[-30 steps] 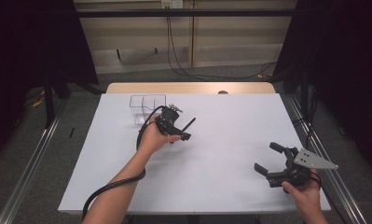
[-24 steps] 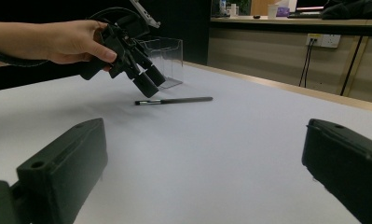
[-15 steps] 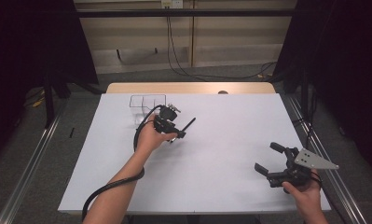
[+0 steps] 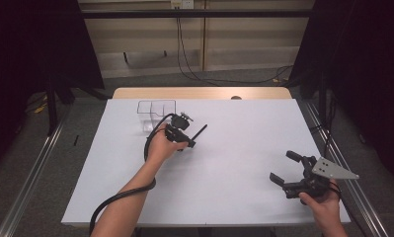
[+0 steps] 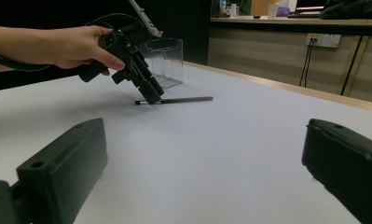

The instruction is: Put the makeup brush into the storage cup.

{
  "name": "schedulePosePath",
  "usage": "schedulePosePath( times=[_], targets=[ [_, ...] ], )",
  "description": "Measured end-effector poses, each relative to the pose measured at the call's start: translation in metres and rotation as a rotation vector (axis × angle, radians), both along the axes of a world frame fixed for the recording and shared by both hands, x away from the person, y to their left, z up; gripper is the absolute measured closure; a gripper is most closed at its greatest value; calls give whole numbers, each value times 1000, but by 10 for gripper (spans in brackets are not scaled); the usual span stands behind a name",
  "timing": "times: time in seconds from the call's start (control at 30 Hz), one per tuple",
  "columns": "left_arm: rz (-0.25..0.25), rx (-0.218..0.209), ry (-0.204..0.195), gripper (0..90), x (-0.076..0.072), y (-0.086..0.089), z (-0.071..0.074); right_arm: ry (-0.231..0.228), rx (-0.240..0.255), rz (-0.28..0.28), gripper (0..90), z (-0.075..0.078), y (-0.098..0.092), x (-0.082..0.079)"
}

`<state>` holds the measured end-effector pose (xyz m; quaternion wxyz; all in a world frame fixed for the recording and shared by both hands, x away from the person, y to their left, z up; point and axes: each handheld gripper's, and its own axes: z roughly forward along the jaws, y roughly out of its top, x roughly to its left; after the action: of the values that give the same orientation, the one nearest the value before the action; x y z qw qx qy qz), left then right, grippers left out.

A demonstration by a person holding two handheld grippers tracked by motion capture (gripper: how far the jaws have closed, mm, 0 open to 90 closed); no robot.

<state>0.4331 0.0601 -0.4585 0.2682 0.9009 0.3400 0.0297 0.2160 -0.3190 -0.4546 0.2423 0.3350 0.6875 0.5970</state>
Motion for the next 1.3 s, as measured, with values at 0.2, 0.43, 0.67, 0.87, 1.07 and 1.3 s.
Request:
schedulePosePath(
  times=[0.2,0.43,0.67,0.87,1.07,1.3],
  targets=[
    [-13,30,8,635,2,-3,-2,1,2,-2,0,0,-1,0],
    [-37,96,-2,815,-1,-11,0,-4,-2,0,0,0,-1,0],
    [-56,116,-13,840,-2,-14,0,-3,-4,3,0,0,-1,-1],
    [-61,130,-11,841,-7,-14,3,-1,1,-2,0,0,-2,0],
    [-62,68,-5,843,-9,-6,13,0,-1,-1,0,0,-1,0],
    [-73,44,11,844,-13,1,18,1,-5,-1,0,0,0,0]
  ],
)
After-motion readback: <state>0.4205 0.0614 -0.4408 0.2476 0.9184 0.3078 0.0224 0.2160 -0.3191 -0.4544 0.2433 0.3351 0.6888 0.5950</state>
